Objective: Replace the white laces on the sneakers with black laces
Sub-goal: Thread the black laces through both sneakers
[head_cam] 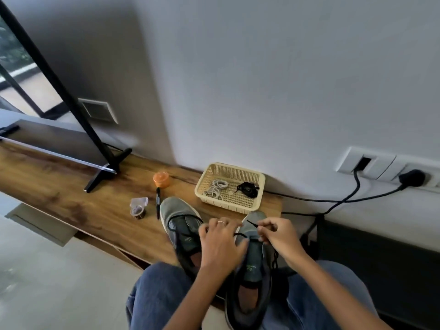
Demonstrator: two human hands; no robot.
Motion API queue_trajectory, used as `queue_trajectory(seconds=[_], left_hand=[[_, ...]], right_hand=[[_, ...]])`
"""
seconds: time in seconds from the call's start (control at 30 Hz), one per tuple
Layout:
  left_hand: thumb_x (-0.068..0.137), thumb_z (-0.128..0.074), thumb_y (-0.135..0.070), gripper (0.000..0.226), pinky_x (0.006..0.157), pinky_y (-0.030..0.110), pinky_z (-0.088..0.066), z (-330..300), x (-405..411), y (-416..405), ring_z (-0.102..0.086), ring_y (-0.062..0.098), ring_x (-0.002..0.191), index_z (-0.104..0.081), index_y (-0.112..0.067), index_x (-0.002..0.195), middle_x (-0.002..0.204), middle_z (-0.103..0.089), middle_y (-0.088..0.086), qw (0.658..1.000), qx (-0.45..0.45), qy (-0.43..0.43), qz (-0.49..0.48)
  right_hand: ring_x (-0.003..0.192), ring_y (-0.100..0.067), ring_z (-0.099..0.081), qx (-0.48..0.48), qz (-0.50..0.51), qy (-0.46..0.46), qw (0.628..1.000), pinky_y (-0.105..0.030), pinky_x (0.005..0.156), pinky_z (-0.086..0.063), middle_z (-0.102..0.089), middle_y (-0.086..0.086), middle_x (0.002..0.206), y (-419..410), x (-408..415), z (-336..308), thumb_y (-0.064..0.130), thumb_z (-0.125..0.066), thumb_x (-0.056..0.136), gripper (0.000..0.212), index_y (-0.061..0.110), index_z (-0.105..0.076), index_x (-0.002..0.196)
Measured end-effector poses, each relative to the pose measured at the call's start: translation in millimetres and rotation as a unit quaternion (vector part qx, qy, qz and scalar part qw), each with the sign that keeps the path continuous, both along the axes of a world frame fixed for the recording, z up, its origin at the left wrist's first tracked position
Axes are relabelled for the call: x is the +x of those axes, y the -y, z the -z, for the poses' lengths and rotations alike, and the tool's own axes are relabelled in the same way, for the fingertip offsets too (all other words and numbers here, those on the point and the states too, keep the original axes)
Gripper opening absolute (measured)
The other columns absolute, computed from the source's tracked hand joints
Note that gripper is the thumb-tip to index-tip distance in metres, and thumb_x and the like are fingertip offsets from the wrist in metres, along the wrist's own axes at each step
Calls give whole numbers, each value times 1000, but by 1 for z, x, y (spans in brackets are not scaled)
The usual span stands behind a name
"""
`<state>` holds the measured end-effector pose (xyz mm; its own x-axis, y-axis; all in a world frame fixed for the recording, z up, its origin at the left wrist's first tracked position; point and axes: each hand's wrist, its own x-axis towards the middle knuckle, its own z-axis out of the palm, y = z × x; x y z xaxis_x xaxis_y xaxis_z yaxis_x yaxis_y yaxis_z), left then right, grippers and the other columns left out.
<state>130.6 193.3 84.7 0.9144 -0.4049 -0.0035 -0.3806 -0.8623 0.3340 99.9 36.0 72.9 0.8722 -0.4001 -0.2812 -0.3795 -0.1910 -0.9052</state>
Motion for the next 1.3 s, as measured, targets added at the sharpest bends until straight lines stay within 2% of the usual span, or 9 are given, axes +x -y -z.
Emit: queue_trajectory(seconds=[0.07, 0.17, 0.27, 0.33, 0.5, 0.63, 0.73, 0.97, 1.3], left_hand=[[76, -51, -63, 50, 91, 37, -23, 8, -12, 9, -55, 23, 109, -62, -29, 112, 107, -65, -3, 997, 67, -18, 17], [86, -54, -56, 45, 95, 34, -27, 15, -20, 15, -55, 23, 111, -54, -24, 118, 111, -64, 0, 991, 119, -68, 10], [94, -49, -37, 27, 93, 31, -35, 23, -17, 18, -59, 23, 106, -59, -21, 113, 108, -66, 1, 994, 62, -88, -8], [95, -48, -31, 24, 84, 30, -41, 22, -14, 18, -60, 24, 103, -62, -22, 112, 105, -66, 2, 993, 2, -114, -32], [98, -46, -34, 31, 79, 31, -44, 26, -14, 19, -60, 23, 103, -57, -33, 127, 107, -64, 0, 990, -59, -113, -60], [95, -50, -35, 26, 78, 30, -44, 35, -11, 25, -62, 22, 99, -65, -29, 115, 105, -68, -2, 984, -86, -130, -87], [93, -54, -30, 21, 77, 30, -44, 37, -9, 25, -63, 21, 98, -68, -27, 110, 103, -70, -3, 974, -123, -158, -102], [96, -52, -26, 23, 82, 31, -42, 40, -4, 22, -62, 22, 101, -66, -25, 115, 105, -70, -1, 966, -139, -185, -111], [98, -48, -19, 25, 85, 36, -42, 41, 0, 22, -59, 29, 105, -64, -19, 116, 108, -69, 8, 961, -131, -211, -120]], right_hand=[[59, -10, -63, -16, -13, -9, 1000, -18, 55, -51, -68, -6, 77, 4, 4, 8, 0, -59, 91, 14, 8, -70, 93], [62, -10, -64, -28, -41, -23, 999, -16, 56, -51, -68, -1, 78, 10, 9, 15, 1, -60, 90, 15, 10, -72, 91], [60, -9, -64, -25, -61, -32, 997, -19, 58, -53, -70, -2, 76, 13, 15, 20, 4, -67, 87, 9, 10, -72, 83], [58, -7, -64, -30, -77, -38, 996, -20, 58, -53, -71, -3, 73, 14, 18, 18, 8, -71, 84, 4, 9, -73, 80], [64, -4, -66, -68, -124, -56, 988, -14, 58, -50, -72, 1, 74, 19, 22, 15, 15, -75, 80, 5, 12, -75, 77], [63, 3, -61, -121, -163, -68, 977, -8, 57, -45, -70, 7, 69, 22, 20, 16, 15, -73, 80, 5, 14, -75, 75], [63, -2, -62, -147, -175, -67, 971, -9, 57, -46, -70, 4, 71, 21, 20, 15, 12, -71, 80, 5, 12, -74, 76], [66, -3, -52, -269, -205, -69, 938, -8, 57, -39, -53, 10, 76, 13, 23, 18, 11, -69, 83, 5, 9, -72, 78], [66, -5, -48, -237, -167, -52, 956, -9, 60, -39, -52, 2, 81, 7, 22, 28, 12, -67, 85, 9, 7, -69, 79]])
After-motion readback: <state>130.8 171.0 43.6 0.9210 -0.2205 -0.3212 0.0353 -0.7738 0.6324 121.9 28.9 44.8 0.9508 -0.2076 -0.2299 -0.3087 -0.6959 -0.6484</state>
